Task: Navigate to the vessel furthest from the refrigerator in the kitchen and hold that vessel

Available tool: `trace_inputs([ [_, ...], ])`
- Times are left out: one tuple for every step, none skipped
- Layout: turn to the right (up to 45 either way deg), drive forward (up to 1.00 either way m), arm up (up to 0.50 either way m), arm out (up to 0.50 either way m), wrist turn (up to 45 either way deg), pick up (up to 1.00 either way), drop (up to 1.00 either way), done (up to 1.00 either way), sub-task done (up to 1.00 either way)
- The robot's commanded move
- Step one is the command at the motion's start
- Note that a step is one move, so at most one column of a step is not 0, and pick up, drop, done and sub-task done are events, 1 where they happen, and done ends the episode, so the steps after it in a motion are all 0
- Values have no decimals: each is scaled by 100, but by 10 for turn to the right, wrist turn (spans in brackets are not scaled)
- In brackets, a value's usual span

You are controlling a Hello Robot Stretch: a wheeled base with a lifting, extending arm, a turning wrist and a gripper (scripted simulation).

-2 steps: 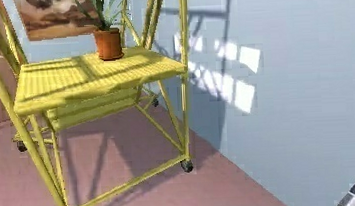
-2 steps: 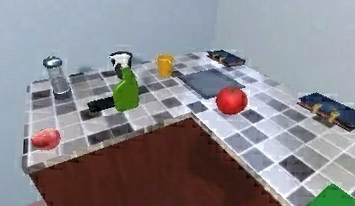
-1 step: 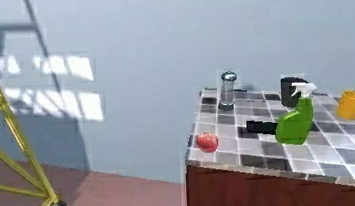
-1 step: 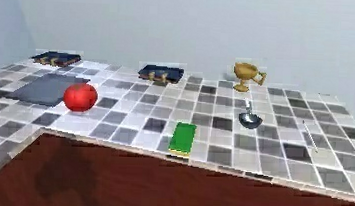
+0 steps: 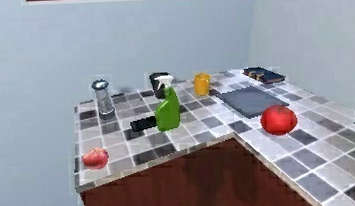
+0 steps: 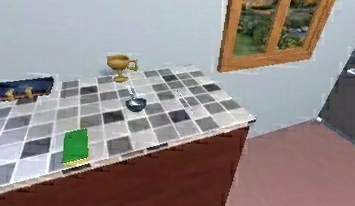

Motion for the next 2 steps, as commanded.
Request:
trace_inputs([
  [0,35,0,0,0,0,0,0,0],
  [-450,0,0,0,0,0,0,0,0],
])
